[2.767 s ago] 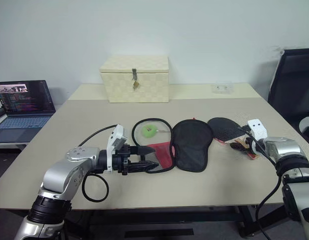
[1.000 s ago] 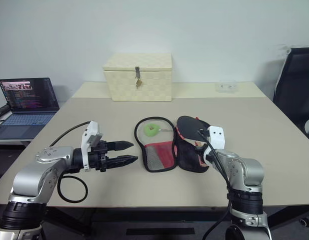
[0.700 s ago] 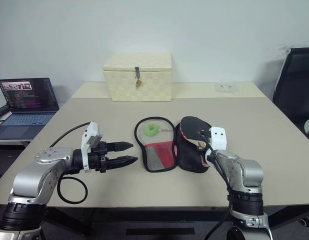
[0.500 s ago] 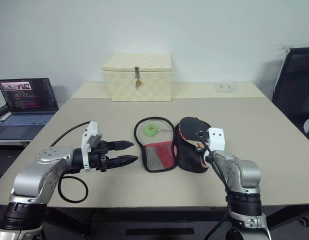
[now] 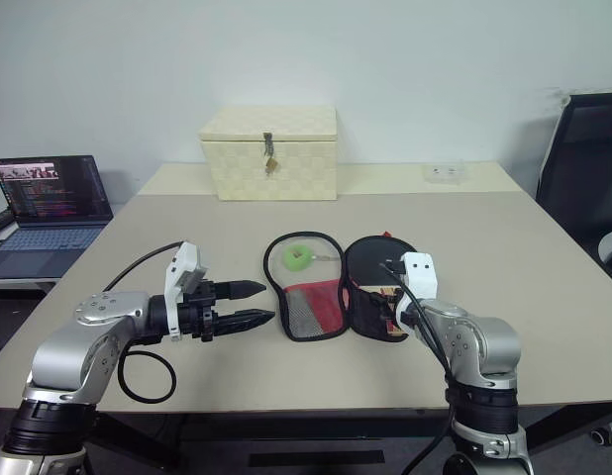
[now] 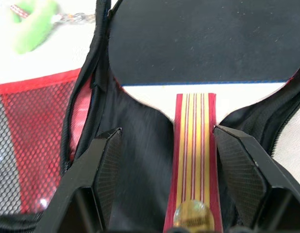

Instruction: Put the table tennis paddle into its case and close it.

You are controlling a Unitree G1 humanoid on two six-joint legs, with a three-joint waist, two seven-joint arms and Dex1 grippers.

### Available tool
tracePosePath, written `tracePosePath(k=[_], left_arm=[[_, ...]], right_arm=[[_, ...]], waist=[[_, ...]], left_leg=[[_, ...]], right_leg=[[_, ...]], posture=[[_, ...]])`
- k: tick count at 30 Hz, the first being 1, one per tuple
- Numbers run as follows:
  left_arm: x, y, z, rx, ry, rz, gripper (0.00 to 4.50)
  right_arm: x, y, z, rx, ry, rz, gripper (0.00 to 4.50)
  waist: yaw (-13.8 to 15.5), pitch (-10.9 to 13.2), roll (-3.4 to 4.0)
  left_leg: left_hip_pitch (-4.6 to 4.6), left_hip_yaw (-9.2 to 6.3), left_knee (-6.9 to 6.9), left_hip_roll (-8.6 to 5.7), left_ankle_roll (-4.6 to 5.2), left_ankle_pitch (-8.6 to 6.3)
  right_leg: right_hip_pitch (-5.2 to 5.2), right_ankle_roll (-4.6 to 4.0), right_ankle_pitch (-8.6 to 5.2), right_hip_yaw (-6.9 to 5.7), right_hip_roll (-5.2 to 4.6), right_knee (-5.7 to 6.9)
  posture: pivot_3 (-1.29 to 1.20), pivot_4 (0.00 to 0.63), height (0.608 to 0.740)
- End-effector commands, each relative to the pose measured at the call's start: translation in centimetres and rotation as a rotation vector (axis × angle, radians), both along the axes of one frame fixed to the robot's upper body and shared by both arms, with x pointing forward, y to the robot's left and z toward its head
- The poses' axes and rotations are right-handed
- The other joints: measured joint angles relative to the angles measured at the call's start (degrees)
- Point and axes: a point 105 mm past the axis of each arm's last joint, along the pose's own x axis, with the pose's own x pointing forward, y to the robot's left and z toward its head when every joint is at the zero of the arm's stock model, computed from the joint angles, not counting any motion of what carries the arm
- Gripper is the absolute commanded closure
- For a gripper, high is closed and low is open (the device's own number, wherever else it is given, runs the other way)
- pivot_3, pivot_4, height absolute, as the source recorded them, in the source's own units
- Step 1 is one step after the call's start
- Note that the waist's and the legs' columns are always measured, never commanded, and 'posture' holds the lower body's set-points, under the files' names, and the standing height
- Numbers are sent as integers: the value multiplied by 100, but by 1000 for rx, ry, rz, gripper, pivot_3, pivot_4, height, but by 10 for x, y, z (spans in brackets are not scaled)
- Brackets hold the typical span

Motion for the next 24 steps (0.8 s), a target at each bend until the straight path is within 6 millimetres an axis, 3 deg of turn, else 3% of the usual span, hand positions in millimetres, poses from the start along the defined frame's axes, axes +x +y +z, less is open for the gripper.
tracePosePath(k=[1,5,9,13,16,19,24], left_arm=[[1,3,4,2,-31,13,1250],[4,7,0,1,-17,39,1250],[12,16,-7,10,2,103,1250],[23,25,-13,32,-1,181,1250],[40,35,-24,104,-28,274,1250],[60,44,-33,157,-48,369,2162],[87,48,-50,212,-35,452,3882]], right_arm=[[-7,14,11,45,-30,61,1254],[-8,20,16,66,-40,84,1254],[-6,11,30,28,-101,115,1254],[-19,11,58,-55,-238,347,1254],[-34,-4,80,-118,-323,509,1254],[-46,-16,91,-151,-358,612,1201],[-66,-23,87,-187,-351,739,1201]], waist=[[-5,0,0],[-32,0,-1],[-46,-1,-1],[-36,0,0],[-29,0,-1],[-8,-2,-4],[3,-3,-9]], left_leg=[[0,0,0,0,0,0],[2,-2,0,1,0,0],[1,-3,1,-1,0,0],[0,-3,1,-2,0,0],[0,-1,-1,-2,1,-1],[0,0,2,-3,2,-1],[-3,8,3,-3,2,-1]], right_leg=[[0,0,0,0,0,0],[0,0,0,0,0,1],[0,0,0,1,0,3],[1,1,0,-2,-1,-2],[2,2,-1,-5,0,-6],[8,2,-1,-12,2,-10],[8,2,0,-9,2,-12]], posture=[[0,150,740],[0,150,740],[0,150,740],[0,150,740],[0,150,740],[0,150,740],[0,150,740]])
